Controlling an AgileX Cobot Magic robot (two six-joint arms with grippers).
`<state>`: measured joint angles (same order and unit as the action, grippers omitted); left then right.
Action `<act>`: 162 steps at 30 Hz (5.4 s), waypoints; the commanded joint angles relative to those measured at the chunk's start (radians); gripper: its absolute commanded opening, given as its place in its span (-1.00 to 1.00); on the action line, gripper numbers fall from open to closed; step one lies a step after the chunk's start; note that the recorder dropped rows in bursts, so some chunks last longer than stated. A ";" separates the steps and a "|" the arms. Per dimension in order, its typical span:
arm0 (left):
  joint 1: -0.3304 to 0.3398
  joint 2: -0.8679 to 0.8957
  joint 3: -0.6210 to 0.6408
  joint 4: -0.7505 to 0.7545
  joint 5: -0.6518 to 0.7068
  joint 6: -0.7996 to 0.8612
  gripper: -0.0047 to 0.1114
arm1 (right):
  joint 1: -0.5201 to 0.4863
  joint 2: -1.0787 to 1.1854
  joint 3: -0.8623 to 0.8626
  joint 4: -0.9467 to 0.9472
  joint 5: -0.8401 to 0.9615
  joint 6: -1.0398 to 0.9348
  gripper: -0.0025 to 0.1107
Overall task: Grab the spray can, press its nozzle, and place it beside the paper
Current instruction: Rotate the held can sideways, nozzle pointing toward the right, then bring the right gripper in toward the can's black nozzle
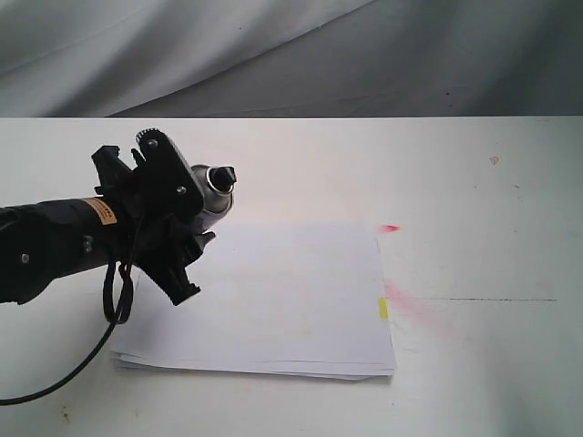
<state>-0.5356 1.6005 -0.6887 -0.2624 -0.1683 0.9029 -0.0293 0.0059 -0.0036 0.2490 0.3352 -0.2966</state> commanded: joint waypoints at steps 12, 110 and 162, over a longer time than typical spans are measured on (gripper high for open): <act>-0.003 -0.004 -0.117 0.840 0.287 -0.733 -0.92 | -0.008 -0.006 0.004 -0.012 -0.002 -0.001 -0.96; -0.306 0.239 -0.186 1.938 0.927 -1.848 -0.92 | 0.030 -0.006 0.004 0.424 -0.308 0.130 -0.96; -0.306 0.239 -0.186 1.912 0.931 -1.844 -0.92 | 0.221 1.998 -1.289 1.149 0.740 -1.198 -0.96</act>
<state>-0.8380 1.8476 -0.8752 1.6313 0.7350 -0.9305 0.1711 2.0086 -1.2859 1.3710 1.0960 -1.4731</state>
